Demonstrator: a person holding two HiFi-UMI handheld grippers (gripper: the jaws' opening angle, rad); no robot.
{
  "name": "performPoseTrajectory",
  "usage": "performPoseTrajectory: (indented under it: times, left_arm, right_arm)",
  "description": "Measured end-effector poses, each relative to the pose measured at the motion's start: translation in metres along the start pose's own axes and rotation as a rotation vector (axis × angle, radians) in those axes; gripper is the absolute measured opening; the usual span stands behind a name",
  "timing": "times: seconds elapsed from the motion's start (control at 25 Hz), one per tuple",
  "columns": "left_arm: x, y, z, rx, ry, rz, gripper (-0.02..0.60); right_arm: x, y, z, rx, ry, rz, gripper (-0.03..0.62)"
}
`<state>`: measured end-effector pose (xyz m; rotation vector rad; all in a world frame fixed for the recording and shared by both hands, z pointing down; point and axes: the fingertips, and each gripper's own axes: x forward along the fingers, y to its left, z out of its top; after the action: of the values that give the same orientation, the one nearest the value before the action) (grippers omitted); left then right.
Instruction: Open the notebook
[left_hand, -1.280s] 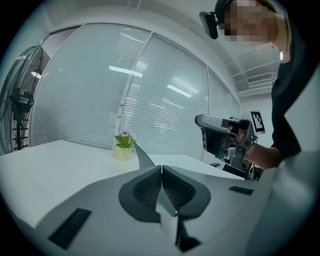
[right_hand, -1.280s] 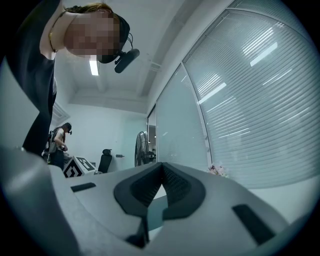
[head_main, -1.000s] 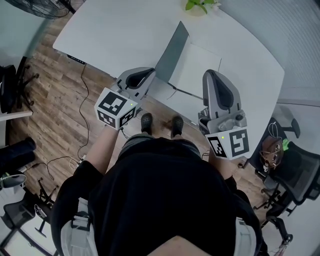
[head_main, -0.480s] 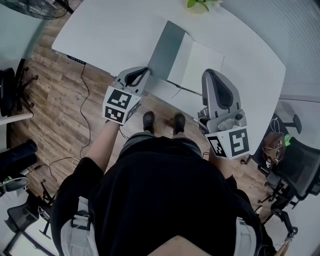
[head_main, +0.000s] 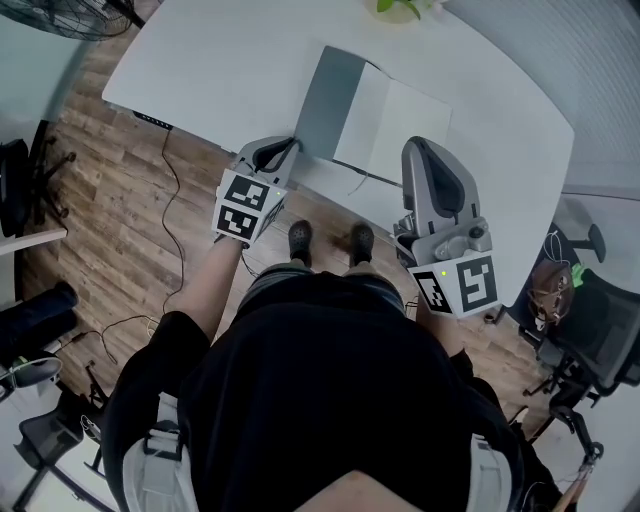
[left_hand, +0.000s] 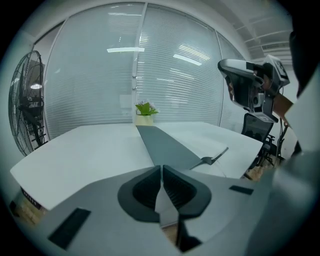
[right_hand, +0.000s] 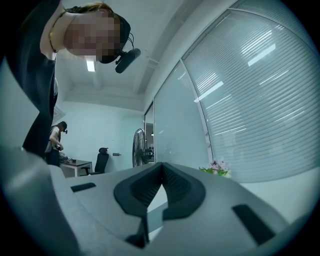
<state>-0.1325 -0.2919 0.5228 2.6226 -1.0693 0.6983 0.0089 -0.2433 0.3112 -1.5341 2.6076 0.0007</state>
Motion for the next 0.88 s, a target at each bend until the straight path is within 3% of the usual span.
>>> performPoseTrajectory:
  times: [0.88]
  left_arm:
    - [0.002,0.007,-0.022,0.019,0.059,-0.043,0.016]
  right_arm:
    - [0.007,0.014,-0.004,0.002,-0.004,-0.030,0.005]
